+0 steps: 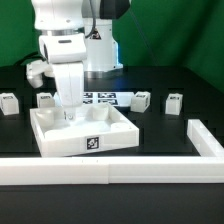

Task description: Assemble square table

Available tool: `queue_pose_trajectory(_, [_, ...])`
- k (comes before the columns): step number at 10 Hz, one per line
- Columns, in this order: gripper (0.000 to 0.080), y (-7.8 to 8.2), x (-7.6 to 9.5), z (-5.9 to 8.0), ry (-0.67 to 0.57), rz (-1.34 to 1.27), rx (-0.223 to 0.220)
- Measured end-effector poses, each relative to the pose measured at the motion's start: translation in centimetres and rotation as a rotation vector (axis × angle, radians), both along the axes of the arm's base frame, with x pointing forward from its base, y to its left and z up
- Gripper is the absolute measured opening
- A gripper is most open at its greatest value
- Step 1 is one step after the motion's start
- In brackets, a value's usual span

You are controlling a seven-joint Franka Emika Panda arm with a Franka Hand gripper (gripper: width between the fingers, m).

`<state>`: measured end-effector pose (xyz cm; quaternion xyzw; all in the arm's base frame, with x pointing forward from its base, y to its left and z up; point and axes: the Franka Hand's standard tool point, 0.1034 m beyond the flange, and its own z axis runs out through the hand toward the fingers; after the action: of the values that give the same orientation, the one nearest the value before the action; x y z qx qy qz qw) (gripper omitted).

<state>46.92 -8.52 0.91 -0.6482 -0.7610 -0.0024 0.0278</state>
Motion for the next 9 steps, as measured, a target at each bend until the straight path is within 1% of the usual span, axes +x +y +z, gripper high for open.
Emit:
queue_pose_trajectory(1, [0.0650, -0.18, -0.20, -0.29, 0.006, -0.005, 0.002])
queue_pose_trajectory(2, [0.0650, -0.21, -0.20, -0.27, 0.006, -0.005, 0.001])
queue_pose_trajectory(4, [0.0388, -0.26, -0.26, -0.31, 0.007, -0.006, 0.001])
queue_pose_trajectory(5, [0.0388, -0.27, -0.27, -0.32, 0.007, -0.007, 0.001])
queue_pose_trajectory(6, [0.0203, -0.28, -0.28, -0.32, 0.007, -0.007, 0.001])
queue_pose_trajectory(7, [0.0079, -0.30, -0.30, -0.33, 0.008, -0.007, 0.001])
queue_pose_trajectory(8, [0.0079, -0.32, -0.23, -0.29, 0.005, -0.007, 0.000])
queue_pose_trajectory(9, [0.0056, -0.34, -0.23, -0.29, 0.005, -0.008, 0.000])
